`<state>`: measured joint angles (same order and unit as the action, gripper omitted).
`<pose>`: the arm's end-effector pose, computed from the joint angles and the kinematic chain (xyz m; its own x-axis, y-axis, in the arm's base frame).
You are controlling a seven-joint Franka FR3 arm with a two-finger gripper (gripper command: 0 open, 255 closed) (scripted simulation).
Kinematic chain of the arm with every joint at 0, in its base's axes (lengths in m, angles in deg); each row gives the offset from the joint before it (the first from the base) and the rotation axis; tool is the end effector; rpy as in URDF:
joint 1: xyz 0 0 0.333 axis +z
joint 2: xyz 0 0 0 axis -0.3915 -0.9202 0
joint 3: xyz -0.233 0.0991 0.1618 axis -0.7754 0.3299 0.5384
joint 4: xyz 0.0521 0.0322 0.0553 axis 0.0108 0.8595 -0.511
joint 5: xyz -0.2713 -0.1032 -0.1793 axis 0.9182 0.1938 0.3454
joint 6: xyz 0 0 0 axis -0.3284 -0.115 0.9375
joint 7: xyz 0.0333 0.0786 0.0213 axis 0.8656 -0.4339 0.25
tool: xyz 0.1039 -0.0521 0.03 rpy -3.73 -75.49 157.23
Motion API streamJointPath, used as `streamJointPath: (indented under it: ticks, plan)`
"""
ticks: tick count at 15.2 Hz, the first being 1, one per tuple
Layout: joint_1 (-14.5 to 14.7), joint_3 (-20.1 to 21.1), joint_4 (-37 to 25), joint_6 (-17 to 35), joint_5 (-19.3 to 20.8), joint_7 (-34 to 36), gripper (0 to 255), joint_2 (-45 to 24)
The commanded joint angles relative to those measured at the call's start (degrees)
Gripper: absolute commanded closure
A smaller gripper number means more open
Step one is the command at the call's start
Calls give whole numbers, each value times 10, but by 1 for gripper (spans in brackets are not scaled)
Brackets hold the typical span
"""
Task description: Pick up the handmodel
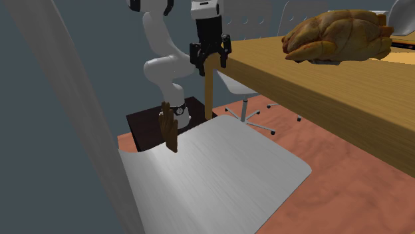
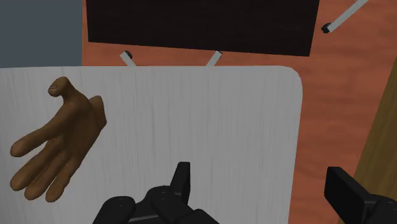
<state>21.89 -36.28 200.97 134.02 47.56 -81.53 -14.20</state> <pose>0.2831 0.0137 0.5433 0.9971 0.0667 0.0365 0.0701 -0.9921 -0.1041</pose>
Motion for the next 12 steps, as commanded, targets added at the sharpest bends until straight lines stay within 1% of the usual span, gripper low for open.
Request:
streamJointPath:
  ticks: [1,7,12]
  plan:
    - [0,0,0,0,0,0,0,0]
    - [-38,-41,68,55,65,-53,0,19]
    - [-76,-80,110,109,122,-96,0,18]
